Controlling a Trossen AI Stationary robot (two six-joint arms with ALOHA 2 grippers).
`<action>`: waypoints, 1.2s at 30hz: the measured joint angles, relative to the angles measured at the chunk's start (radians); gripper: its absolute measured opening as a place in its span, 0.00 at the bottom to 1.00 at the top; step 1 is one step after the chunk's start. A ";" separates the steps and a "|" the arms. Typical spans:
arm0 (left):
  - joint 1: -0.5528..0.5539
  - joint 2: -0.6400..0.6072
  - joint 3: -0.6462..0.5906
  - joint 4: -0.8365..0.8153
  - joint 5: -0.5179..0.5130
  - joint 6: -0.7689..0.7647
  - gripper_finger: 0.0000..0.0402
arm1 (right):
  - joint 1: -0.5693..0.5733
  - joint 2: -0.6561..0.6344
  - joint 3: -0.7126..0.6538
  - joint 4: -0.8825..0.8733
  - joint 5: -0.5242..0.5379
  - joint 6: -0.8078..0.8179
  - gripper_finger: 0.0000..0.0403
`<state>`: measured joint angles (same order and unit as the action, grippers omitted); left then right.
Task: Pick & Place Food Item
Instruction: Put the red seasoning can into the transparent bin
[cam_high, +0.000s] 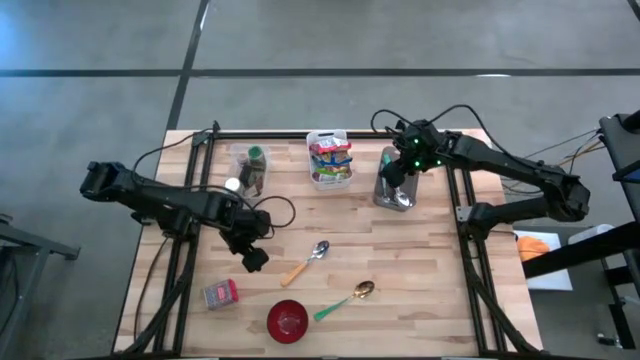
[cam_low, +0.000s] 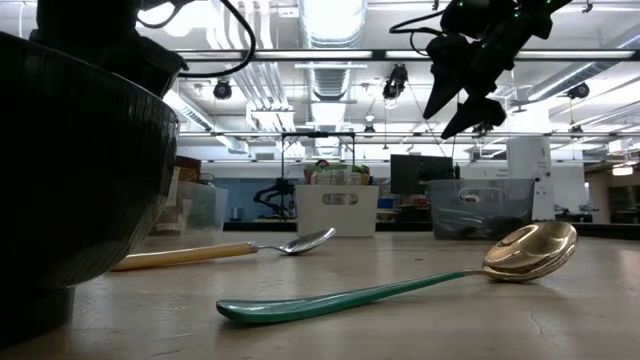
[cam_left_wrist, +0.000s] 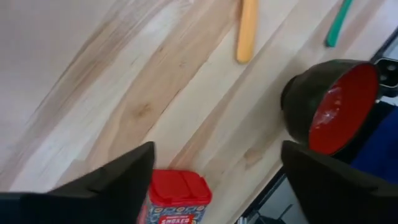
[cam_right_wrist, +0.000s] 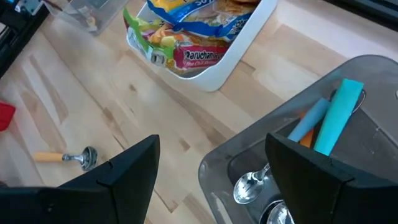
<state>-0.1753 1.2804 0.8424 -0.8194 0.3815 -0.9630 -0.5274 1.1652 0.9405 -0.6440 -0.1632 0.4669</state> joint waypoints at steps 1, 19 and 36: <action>0.000 0.000 -0.003 0.001 0.000 0.000 0.90 | 0.000 0.000 0.000 0.000 0.003 -0.003 0.71; -0.183 -0.002 -0.005 -0.146 -0.004 -0.240 0.67 | 0.000 0.000 0.000 0.001 0.007 -0.007 0.71; -0.243 -0.002 -0.006 -0.225 -0.053 -0.382 0.68 | 0.011 0.000 0.000 -0.001 0.005 0.005 0.71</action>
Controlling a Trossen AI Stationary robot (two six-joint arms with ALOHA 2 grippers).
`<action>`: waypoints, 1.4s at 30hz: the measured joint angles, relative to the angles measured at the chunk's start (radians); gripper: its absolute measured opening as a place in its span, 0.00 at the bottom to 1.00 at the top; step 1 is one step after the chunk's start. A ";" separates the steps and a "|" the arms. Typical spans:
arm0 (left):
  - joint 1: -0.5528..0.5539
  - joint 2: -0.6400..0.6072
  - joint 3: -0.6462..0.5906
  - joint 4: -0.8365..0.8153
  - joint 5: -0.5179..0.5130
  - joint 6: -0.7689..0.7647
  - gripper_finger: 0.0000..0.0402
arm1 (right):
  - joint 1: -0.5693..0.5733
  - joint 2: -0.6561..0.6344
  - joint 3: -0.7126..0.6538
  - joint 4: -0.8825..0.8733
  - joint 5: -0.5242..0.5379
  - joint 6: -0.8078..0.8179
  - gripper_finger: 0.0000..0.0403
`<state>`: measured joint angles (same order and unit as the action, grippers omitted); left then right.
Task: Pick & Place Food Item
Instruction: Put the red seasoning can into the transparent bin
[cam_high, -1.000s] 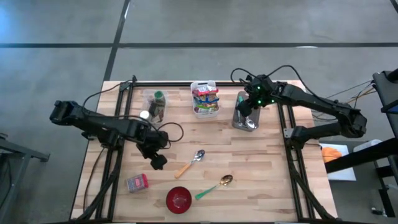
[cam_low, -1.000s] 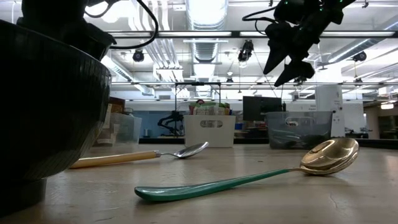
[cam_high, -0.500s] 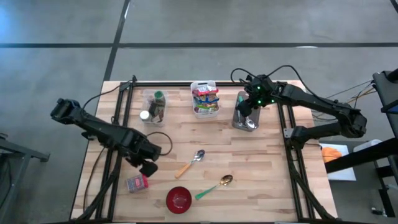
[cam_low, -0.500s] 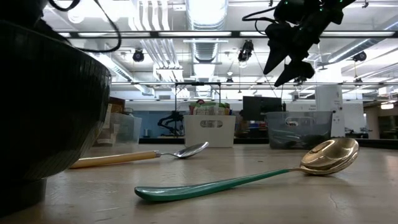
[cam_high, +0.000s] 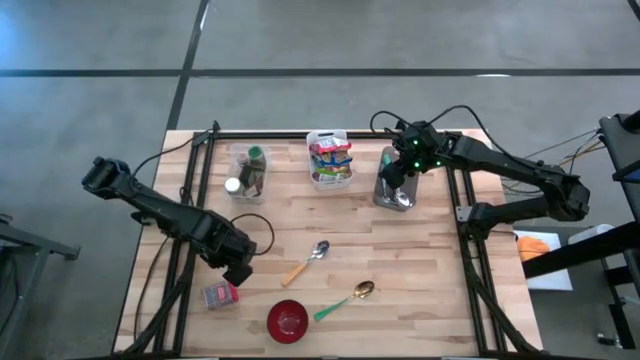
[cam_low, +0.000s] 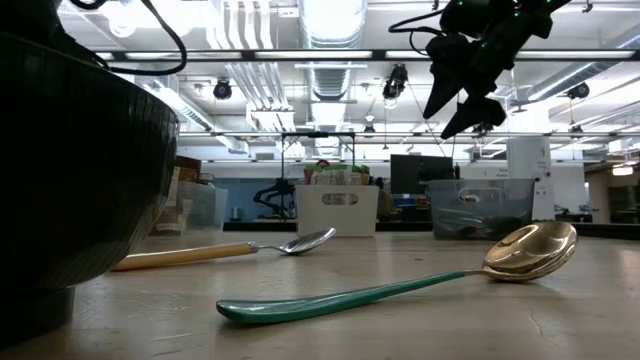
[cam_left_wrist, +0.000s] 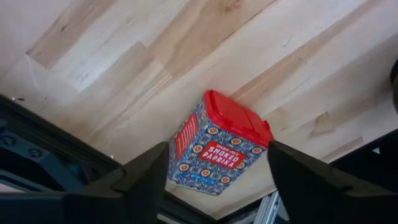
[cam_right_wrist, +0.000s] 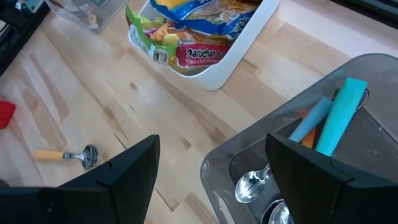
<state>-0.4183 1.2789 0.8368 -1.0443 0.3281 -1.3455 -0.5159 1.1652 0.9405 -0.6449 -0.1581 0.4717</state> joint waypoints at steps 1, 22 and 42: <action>-0.007 0.000 0.000 -0.001 -0.001 -0.007 0.71 | 0.000 0.000 0.000 0.000 0.000 0.000 0.71; -0.372 0.110 0.000 0.102 -0.127 -0.039 0.96 | 0.002 0.000 0.000 0.000 0.001 0.000 0.71; -0.385 0.319 -0.011 0.173 -0.156 0.035 0.97 | 0.020 0.000 0.000 -0.003 -0.006 0.000 0.71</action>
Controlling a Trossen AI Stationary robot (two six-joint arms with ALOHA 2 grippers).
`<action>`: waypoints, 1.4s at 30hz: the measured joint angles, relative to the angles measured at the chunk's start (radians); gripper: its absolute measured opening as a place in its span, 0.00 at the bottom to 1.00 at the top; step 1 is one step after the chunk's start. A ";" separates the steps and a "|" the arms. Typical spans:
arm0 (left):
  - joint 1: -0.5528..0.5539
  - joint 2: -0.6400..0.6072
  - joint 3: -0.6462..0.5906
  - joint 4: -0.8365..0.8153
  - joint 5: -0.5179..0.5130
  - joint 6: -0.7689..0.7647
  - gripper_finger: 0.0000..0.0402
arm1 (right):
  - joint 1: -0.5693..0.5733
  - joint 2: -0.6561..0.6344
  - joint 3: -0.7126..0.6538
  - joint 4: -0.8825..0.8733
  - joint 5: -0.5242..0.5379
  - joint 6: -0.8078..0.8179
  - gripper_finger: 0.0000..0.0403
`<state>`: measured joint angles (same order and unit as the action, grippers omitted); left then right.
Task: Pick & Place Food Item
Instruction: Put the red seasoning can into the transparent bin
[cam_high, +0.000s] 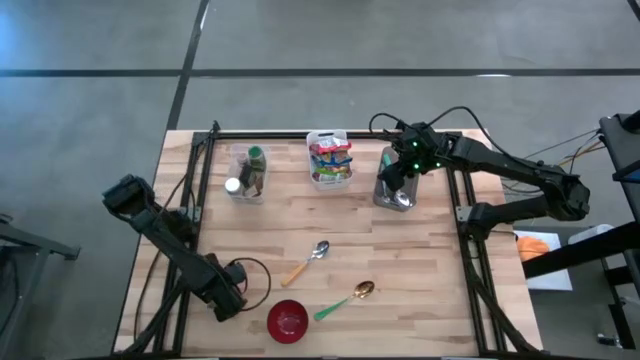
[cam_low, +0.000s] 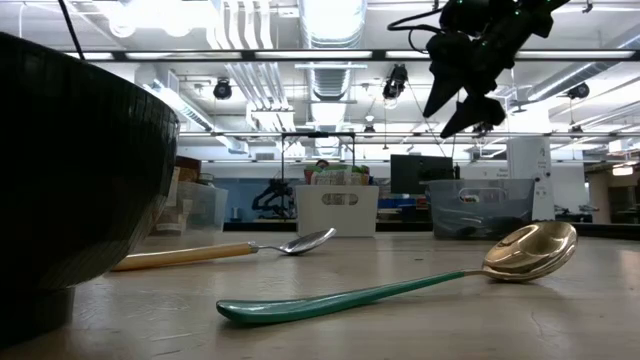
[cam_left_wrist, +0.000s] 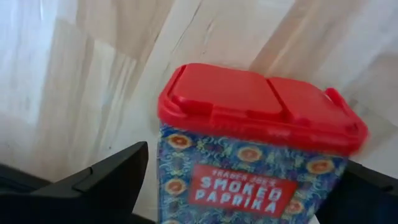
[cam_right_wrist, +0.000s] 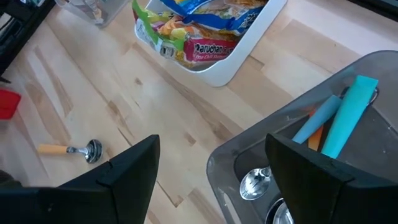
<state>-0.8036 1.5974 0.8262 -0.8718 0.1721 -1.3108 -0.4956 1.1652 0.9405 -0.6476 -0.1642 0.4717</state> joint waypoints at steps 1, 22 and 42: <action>0.000 0.006 -0.003 0.004 0.005 -0.017 0.97 | 0.002 0.000 0.000 0.000 -0.002 0.000 0.71; 0.027 -0.040 0.002 0.137 0.154 -0.027 0.66 | 0.040 0.000 0.000 0.002 -0.078 0.090 0.71; 0.460 -0.352 0.108 0.148 -0.390 0.051 0.66 | 0.355 0.028 0.152 0.320 -0.128 0.583 0.71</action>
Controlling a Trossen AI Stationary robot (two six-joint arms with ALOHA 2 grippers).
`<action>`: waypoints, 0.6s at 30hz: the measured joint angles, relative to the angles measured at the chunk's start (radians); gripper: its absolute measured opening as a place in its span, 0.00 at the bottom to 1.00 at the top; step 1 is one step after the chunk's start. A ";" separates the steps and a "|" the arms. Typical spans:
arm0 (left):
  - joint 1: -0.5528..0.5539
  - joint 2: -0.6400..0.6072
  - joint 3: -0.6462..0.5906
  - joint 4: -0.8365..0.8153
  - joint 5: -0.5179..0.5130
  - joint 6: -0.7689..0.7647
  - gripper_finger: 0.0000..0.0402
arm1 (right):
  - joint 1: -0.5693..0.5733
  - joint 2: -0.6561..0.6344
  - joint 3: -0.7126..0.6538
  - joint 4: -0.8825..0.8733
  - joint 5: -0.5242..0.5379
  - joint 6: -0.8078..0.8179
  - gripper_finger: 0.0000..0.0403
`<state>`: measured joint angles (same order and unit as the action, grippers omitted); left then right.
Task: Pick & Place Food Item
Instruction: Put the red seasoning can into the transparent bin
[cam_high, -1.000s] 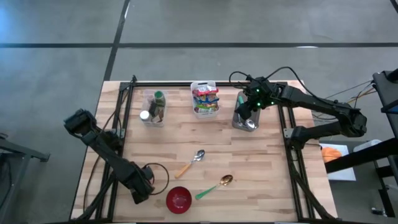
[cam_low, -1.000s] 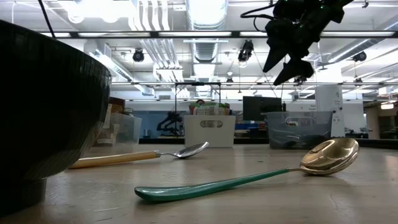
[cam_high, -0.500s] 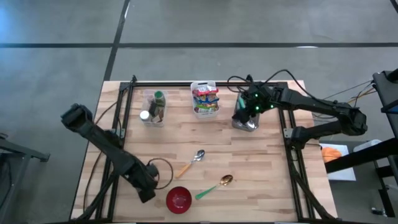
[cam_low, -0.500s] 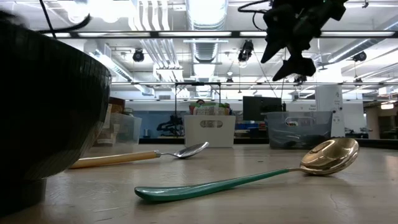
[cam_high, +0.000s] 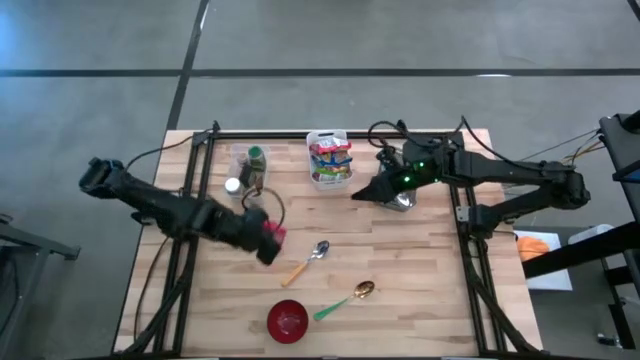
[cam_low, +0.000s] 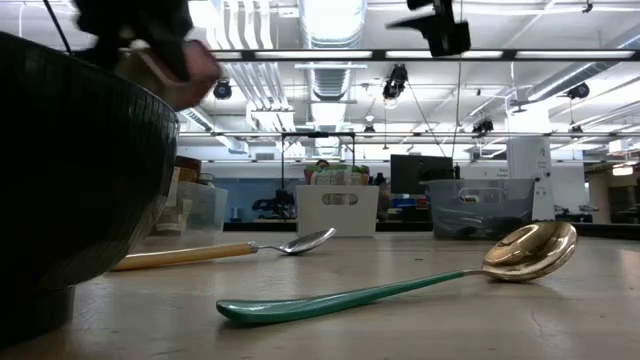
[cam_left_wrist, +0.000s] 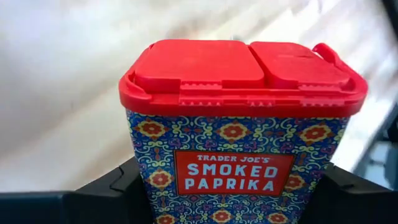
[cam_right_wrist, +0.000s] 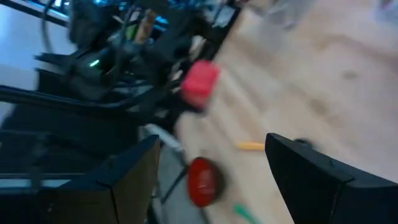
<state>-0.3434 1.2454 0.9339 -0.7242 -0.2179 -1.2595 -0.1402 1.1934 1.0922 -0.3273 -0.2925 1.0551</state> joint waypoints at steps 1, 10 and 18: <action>0.028 0.007 0.007 0.008 -0.008 0.032 0.66 | 0.011 0.013 0.018 0.004 0.000 0.031 0.71; 0.216 0.049 0.122 0.177 -0.108 0.231 0.66 | 0.123 0.163 0.211 -0.065 0.206 -0.020 0.71; 0.346 0.052 0.202 0.454 -0.149 0.205 0.66 | 0.276 0.249 0.386 -0.191 0.722 -0.143 0.71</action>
<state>0.0022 1.2978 1.1358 -0.2706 -0.3668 -1.0547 0.1358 1.4424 1.4784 -0.5185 0.4293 0.9122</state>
